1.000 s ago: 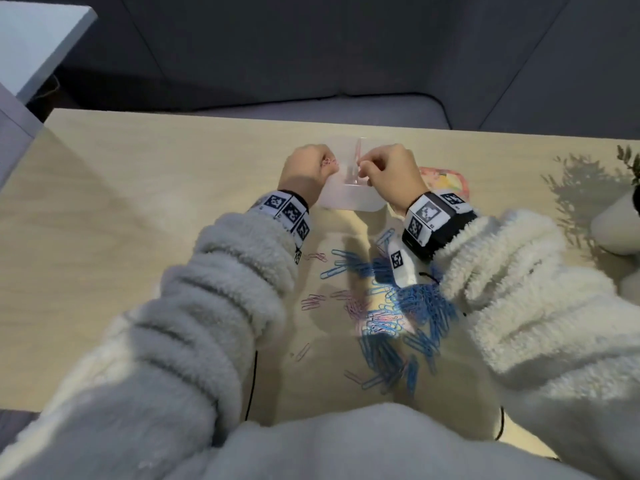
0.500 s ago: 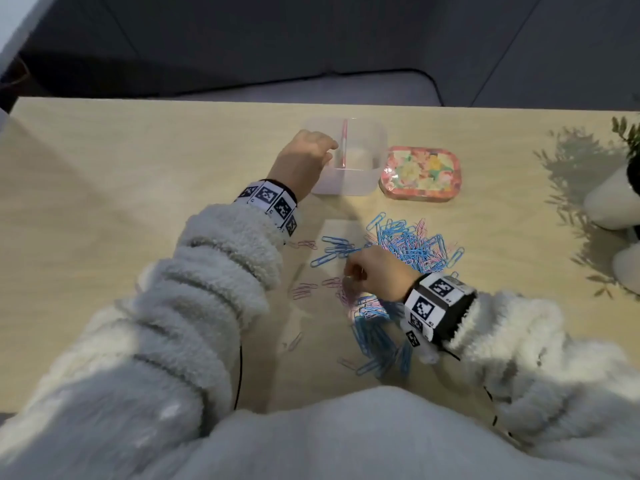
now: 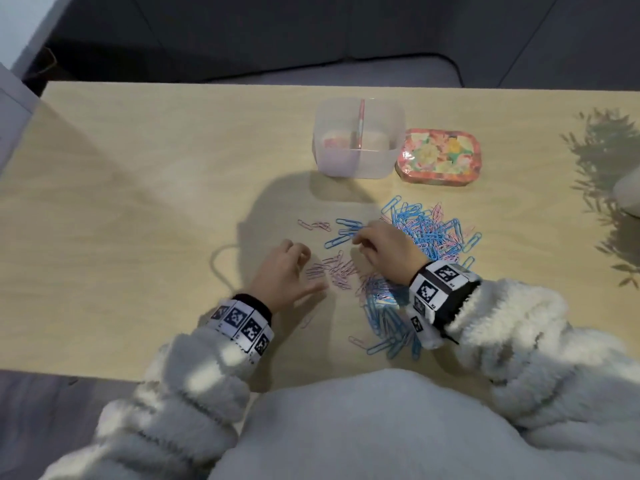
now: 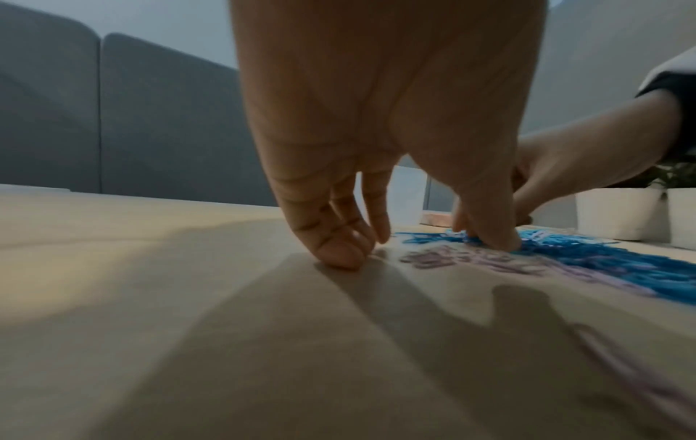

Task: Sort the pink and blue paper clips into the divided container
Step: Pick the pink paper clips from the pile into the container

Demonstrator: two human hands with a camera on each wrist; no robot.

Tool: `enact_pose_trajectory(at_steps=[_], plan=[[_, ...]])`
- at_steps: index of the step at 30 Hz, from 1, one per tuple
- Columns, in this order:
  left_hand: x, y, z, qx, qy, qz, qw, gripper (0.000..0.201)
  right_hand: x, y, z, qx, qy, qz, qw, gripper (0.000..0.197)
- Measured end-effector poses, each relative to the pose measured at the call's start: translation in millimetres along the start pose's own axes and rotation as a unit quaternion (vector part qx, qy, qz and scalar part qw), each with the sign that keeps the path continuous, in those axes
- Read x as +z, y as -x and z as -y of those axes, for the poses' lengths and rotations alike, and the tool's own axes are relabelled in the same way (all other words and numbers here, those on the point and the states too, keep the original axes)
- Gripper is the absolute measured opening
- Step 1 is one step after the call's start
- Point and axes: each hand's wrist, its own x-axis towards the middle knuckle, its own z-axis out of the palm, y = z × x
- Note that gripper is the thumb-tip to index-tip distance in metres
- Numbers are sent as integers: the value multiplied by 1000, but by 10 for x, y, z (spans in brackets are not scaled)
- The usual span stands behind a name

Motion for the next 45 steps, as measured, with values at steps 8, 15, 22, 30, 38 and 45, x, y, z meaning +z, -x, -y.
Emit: enact_pose_trajectory(at_steps=[8,15,22,30,38,45], plan=[[243,-148,-360,3,0,3,1000,43,0,135,-165,20,37,-47,998,21],[184,-43,-230,51,21,3,998,50,150,83,134,-78,67,98,990,47],[123,-88,-226,45,-5,-3,999,21,229,80,244,-60,101,83,990,27],[218,-116,-201,88,-62,-20,994,15,262,129,281,-40,118,61,990,20],[188,-173,-181,78,-73,-8,994,19,206,49,170,-16,51,93,994,11],[139,-194,-142,58,-70,17,996,20,-526,-301,230,2,-111,-11,994,4]])
